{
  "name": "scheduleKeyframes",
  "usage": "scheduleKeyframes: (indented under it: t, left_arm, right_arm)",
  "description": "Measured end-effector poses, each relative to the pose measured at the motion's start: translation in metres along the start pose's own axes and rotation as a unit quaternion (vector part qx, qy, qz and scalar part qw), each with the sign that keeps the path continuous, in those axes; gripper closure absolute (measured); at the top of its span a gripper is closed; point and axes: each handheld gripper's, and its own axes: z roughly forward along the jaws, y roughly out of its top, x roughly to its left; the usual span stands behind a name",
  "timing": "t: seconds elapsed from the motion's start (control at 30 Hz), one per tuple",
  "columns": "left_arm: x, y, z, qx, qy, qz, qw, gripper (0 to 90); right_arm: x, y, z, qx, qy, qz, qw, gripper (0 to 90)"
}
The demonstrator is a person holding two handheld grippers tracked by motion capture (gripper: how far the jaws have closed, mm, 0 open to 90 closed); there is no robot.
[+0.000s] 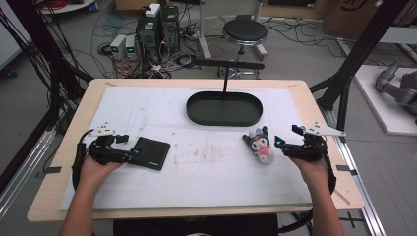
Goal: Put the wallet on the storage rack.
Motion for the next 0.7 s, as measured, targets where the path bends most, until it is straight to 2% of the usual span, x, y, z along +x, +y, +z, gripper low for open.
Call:
scheduleKeyframes:
  t: [0.1,0.13,0.33,0.43,0.47,0.57,0.7]
  left_arm:
    - [0.002,-0.003,0.001,-0.001,0.0,-0.012,0.9999,17.3]
    - [0.004,-0.005,0.002,0.007,-0.003,-0.023,0.9997,17.3]
    - [0.008,-0.011,0.009,0.024,-0.006,-0.045,0.9987,17.3]
    - [0.009,-0.012,0.011,0.03,-0.003,-0.046,0.9985,17.3]
    - [0.009,-0.013,0.012,0.038,0.004,-0.048,0.9981,17.3]
    - [0.008,-0.014,0.014,0.045,-0.006,-0.05,0.9977,17.6]
    - [0.006,-0.013,0.016,0.046,-0.002,-0.045,0.9979,17.6]
  right_arm:
    - [0.001,0.0,0.0,0.001,0.001,0.0,1.0,17.8]
    - [0.001,0.0,0.0,0.0,0.002,-0.002,1.0,17.8]
    - [0.002,0.0,0.001,0.004,0.0,-0.004,1.0,17.8]
    - [0.002,0.0,0.001,0.002,0.001,-0.004,1.0,17.8]
    - [0.001,0.0,0.001,0.002,0.0,-0.003,1.0,17.8]
    - [0.002,0.0,0.001,0.004,0.002,-0.004,1.0,17.8]
    - [0.002,0.0,0.002,0.007,0.004,-0.007,0.9999,17.8]
